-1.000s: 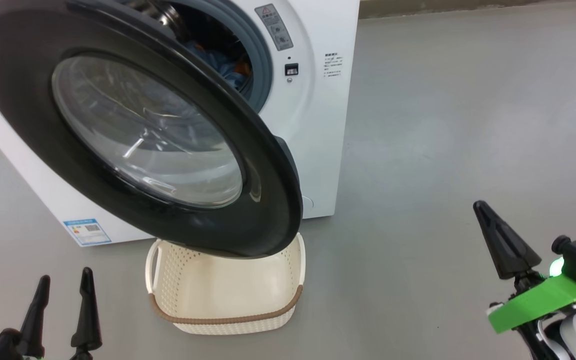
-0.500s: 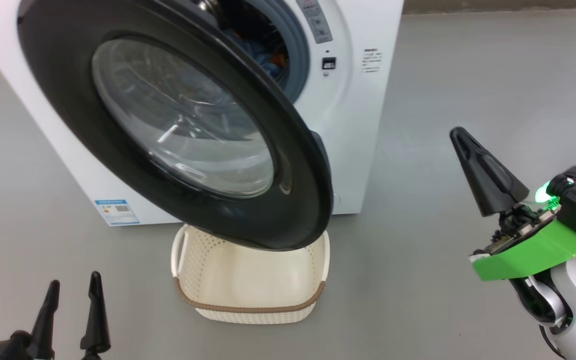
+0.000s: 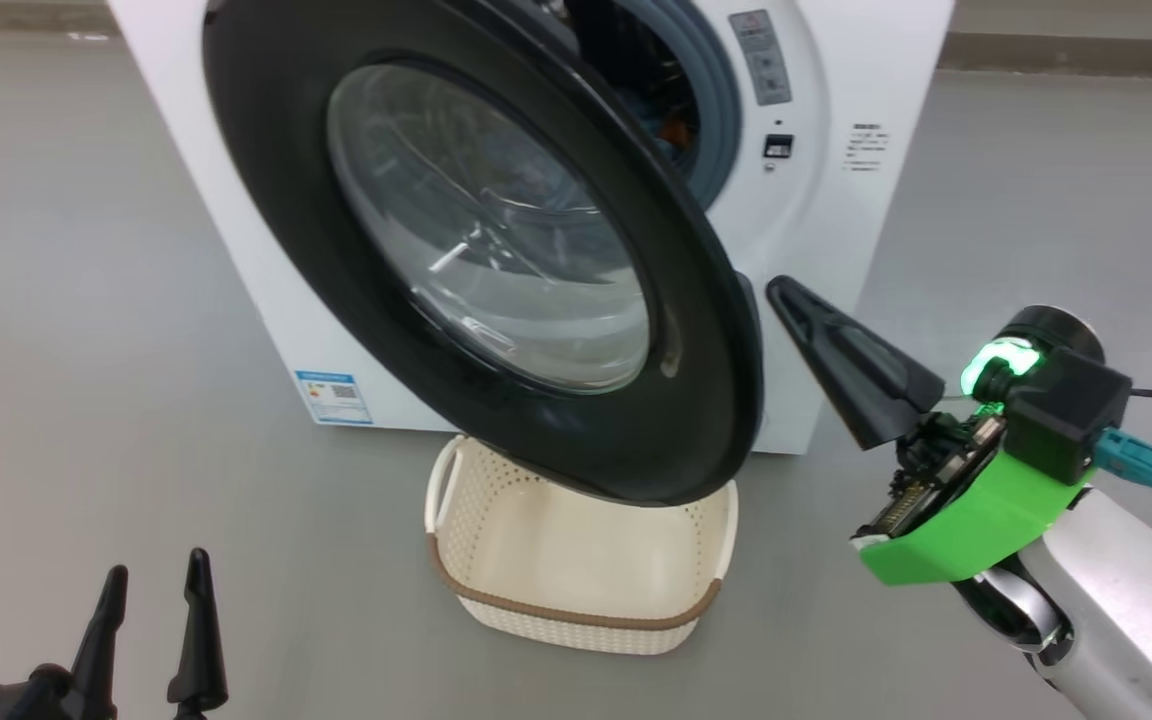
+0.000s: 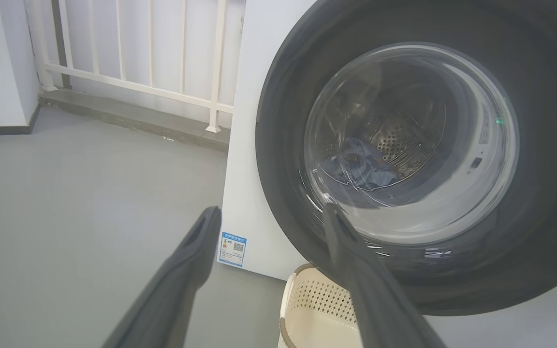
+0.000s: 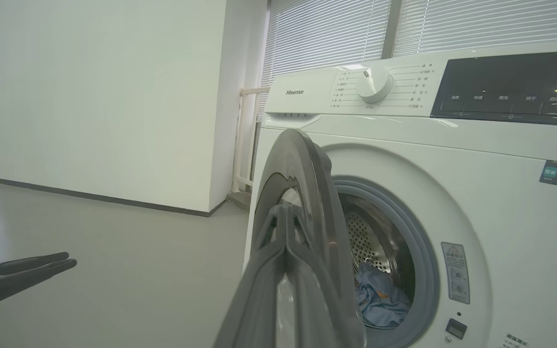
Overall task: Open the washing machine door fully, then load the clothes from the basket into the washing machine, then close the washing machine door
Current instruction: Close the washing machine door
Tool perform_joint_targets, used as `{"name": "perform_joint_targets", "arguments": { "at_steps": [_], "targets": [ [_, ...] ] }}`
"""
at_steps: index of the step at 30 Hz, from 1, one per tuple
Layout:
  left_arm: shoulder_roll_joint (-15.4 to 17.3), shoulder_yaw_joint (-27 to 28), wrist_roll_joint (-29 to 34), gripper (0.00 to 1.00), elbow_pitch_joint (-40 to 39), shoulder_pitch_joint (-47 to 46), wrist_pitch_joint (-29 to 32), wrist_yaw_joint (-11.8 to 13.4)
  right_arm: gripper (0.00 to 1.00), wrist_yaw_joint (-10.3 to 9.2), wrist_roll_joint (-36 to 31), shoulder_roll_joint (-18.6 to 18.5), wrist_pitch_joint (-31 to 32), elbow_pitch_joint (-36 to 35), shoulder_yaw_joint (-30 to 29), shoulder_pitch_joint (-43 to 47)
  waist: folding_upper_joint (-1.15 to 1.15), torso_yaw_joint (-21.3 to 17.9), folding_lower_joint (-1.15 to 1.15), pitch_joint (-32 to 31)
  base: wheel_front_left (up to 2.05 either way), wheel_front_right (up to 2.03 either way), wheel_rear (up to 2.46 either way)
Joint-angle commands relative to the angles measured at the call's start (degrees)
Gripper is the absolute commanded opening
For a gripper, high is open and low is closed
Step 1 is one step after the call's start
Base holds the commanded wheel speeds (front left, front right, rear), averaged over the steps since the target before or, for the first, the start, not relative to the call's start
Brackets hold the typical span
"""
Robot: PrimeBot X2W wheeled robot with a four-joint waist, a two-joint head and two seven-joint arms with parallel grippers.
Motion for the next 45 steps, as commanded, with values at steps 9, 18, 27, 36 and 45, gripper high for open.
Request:
{"name": "perform_joint_targets", "arguments": {
  "at_steps": [9,18,27,36,45],
  "targets": [
    [0.6,1.6,0.5,1.00,-0.6,-1.8,-0.5,-0.3,0.00,0.25,2.0,0.5,-0.4,1.5,7.0,-2.7,0.00,5.3,0.00,-0.4,0.00,0.00,0.00],
    [0.5,1.1,0.4,1.00,-0.6,-2.6,-0.5,-0.4,0.00,0.25,6.9,0.6,-0.4,10.4,12.4,-3.4,0.00,7.5,0.00,0.8,0.00,0.00,0.00],
    [0.7,0.8,0.0,1.00,-0.5,-3.5,-0.5,-0.4,0.00,0.25,11.0,0.6,-0.4,18.4,13.3,-3.7,0.00,9.5,0.00,2.6,0.00,0.00,0.00],
    [1.3,0.1,-0.5,1.00,-0.4,-4.8,-0.5,-0.4,0.00,0.25,13.8,1.1,-0.4,22.8,13.5,-4.3,0.00,11.7,0.00,4.7,0.00,0.00,0.00],
    [1.5,0.2,-0.6,1.00,-0.7,-5.5,-0.5,-0.4,0.00,0.25,14.9,1.2,-0.4,25.7,13.1,-4.8,0.00,13.0,0.00,6.8,0.00,0.00,0.00]
  ]
}}
